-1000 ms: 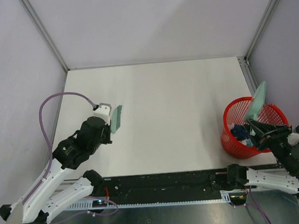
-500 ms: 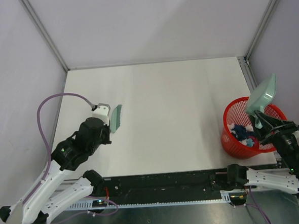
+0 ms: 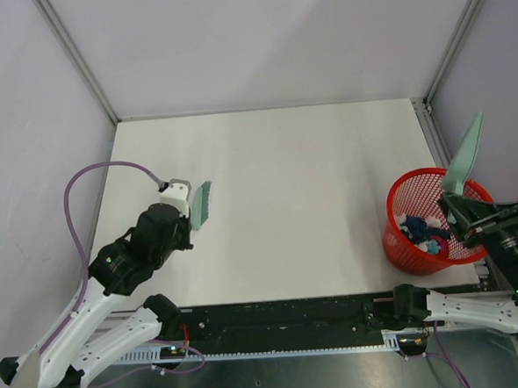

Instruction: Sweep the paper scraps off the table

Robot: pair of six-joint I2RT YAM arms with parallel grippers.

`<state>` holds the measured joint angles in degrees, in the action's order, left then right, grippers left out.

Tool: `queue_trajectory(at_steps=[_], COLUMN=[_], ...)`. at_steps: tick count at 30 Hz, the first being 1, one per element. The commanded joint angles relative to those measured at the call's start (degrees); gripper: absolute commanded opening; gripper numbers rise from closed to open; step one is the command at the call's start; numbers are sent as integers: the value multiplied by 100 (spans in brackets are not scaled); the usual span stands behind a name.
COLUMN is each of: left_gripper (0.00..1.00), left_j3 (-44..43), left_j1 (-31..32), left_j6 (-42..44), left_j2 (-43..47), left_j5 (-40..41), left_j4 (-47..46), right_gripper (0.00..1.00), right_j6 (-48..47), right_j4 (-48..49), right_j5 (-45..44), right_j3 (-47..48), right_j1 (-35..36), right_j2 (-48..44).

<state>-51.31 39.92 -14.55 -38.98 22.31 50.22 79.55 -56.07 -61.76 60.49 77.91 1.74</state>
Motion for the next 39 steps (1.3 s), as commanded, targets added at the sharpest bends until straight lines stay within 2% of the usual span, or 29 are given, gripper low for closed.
queue_trajectory(at_steps=[1,7,10,16,19,29,39], left_gripper=[0,0,0,0,0,0,0], left_j3=[34,43,40,47,53,55,56], left_j1=[-45,-38,-44,-39,-43,-40,-44], left_j6=[-21,-22,-22,-31,-31,-104,-144], left_j2=[39,57,65,66,62,86,71], left_j5=[138,149,155,172,178,256,267], left_j4=[-272,-273,-274,-271,-269,-274,-271], right_gripper=[0,0,0,0,0,0,0], right_j6=[-1508,-1956,-2077,-2011,-1996,-1885,-1550], right_j4=[209,-334,-441,-686,-726,-275,63], right_j5=[-223,-271,-4,1748,2318,3468,3843], right_j3=[670,1402,1509,1512,1459,1281,1186], right_j1=[100,91,-35,-1297,-1608,-1929,-1941], right_j2=[1303,3123,3886,5117,5639,7349,8876])
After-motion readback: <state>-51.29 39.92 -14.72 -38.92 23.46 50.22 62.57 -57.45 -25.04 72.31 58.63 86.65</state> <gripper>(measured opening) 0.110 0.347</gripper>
